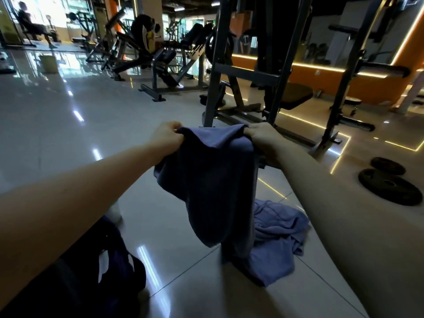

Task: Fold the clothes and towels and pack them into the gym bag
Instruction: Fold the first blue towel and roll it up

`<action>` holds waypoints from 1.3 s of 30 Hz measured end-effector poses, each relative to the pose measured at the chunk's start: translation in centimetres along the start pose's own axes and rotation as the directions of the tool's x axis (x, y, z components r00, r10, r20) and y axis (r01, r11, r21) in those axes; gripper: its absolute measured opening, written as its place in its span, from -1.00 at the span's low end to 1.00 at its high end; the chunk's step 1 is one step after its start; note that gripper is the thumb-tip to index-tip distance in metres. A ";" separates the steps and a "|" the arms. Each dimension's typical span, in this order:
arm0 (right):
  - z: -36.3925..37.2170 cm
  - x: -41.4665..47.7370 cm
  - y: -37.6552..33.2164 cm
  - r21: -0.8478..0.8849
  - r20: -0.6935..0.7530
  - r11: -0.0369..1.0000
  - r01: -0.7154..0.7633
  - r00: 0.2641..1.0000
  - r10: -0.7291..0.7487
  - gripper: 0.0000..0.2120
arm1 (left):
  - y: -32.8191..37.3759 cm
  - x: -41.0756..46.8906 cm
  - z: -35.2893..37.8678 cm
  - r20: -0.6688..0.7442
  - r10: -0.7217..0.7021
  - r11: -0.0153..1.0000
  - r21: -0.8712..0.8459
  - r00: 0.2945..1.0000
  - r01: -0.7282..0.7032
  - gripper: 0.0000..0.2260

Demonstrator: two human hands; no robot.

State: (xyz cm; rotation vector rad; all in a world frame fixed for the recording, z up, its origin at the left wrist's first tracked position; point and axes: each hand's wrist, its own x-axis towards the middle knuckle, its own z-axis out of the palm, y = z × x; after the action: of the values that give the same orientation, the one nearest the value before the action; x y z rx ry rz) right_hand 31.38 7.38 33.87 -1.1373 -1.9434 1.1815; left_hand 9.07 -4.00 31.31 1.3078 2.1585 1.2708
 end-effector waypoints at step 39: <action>11.5 1.2 4.9 -0.609 0.296 0.745 0.273 0.949 -0.106 -0.82 | -3.3 2.2 -5.7 -0.361 -0.317 0.903 -0.397 0.877 0.163 -0.86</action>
State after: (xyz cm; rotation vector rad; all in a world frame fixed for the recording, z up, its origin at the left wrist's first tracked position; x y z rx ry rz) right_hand 23.30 5.09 24.52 -1.0979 -2.7104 0.5463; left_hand 2.44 -5.78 32.13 0.6306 2.1220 1.8529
